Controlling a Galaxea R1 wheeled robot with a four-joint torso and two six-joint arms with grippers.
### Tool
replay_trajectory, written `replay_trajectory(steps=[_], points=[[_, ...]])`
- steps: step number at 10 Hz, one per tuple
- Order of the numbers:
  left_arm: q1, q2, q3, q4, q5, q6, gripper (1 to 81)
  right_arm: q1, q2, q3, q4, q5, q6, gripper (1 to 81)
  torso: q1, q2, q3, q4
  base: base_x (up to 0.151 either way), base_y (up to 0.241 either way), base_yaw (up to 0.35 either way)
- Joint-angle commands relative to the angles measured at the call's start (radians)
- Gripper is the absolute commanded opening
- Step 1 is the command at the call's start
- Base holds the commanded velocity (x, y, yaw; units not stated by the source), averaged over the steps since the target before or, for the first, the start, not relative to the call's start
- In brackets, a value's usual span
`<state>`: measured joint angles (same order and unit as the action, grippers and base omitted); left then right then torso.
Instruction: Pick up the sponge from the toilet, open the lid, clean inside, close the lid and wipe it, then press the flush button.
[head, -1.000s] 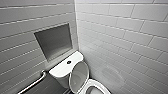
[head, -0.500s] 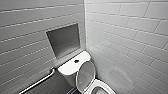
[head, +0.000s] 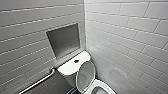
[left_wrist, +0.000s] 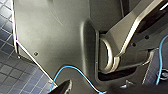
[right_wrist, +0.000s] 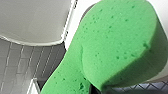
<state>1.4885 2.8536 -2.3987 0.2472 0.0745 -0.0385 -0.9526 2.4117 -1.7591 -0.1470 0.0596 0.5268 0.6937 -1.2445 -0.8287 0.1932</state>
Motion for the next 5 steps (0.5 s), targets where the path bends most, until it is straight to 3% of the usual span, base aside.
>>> replay_trajectory(steps=[1, 3, 5], points=[[0.002, -0.012, 0.004, -0.011, 0.074, 0.002, 81.1, 0.180, 0.089, -0.172, 0.026, -0.103, 0.012, 1.0, 0.000, 0.000, 0.000, 0.000, 0.000, 0.000, 0.000], [0.003, -0.012, 0.001, -0.011, 0.074, 0.002, 81.1, 0.215, 0.143, -0.222, 0.041, -0.118, 0.012, 1.0, 0.000, 0.000, 0.000, 0.000, 0.000, 0.000, 0.000], [0.005, -0.008, 0.001, -0.011, 0.076, 0.002, 81.1, 0.273, 0.155, -0.246, 0.052, -0.116, 0.015, 1.0, 0.000, 0.000, -0.091, 0.000, 0.000, 0.000, 0.000]])
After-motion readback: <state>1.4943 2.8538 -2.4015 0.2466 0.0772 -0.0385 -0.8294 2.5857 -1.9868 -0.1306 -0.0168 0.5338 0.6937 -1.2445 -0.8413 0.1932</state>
